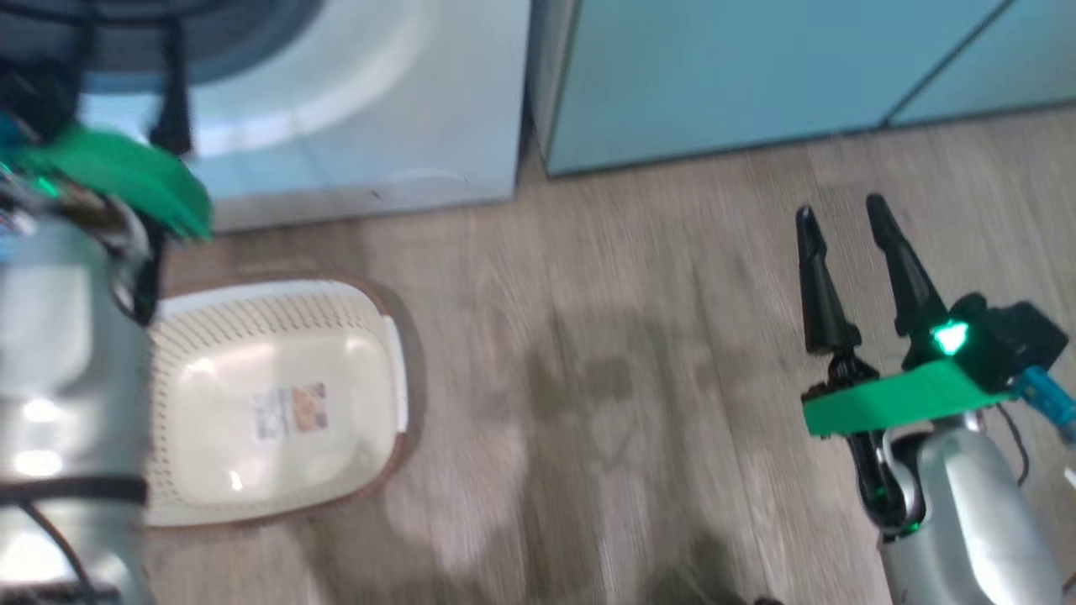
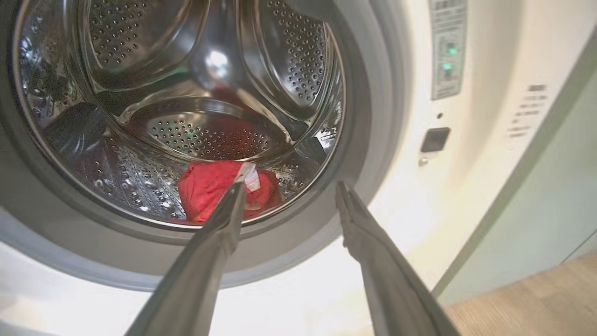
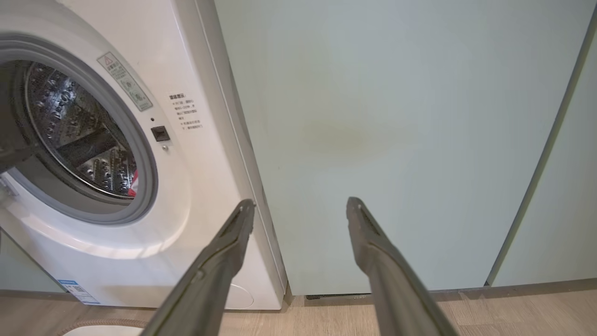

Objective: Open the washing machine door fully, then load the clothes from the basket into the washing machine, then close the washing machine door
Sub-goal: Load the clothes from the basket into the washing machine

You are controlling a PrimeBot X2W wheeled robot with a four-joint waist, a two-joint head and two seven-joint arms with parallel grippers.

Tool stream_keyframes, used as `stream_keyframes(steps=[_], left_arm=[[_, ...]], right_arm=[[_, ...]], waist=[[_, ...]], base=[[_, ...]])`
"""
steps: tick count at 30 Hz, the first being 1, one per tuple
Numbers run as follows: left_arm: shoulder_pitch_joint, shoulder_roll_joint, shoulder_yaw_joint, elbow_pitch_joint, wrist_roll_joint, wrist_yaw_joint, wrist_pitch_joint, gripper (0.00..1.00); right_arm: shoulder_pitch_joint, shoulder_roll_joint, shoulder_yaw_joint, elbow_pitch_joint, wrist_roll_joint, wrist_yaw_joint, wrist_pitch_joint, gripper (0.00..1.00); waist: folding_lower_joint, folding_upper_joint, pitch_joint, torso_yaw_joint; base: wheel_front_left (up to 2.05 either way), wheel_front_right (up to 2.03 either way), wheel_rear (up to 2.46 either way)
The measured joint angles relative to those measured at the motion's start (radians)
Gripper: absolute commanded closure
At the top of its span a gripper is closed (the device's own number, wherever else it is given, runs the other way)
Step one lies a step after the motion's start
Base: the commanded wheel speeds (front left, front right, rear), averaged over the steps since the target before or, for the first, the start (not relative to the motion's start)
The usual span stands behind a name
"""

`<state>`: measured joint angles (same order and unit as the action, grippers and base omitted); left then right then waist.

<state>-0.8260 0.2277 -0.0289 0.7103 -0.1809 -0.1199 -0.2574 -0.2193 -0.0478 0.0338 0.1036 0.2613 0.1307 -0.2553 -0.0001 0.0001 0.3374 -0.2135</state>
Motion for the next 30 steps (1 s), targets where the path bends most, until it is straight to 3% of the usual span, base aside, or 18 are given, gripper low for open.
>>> stream_keyframes(steps=[18,30], left_arm=[[0.463,-0.134,0.004,-0.317,0.091,0.003,0.001,0.00],[0.707,-0.178,0.020,-0.532,0.078,0.050,0.001,0.00]], right_arm=[[0.107,0.000,0.002,0.030,-0.032,0.000,0.000,0.00],[0.152,0.000,-0.002,0.031,-0.031,0.000,0.000,0.00]], waist=[[0.0000,0.0000,-0.239,0.106],[-0.0001,0.0000,-0.307,0.124]], base=[[0.00,0.00,0.00],[0.00,0.00,0.00]])
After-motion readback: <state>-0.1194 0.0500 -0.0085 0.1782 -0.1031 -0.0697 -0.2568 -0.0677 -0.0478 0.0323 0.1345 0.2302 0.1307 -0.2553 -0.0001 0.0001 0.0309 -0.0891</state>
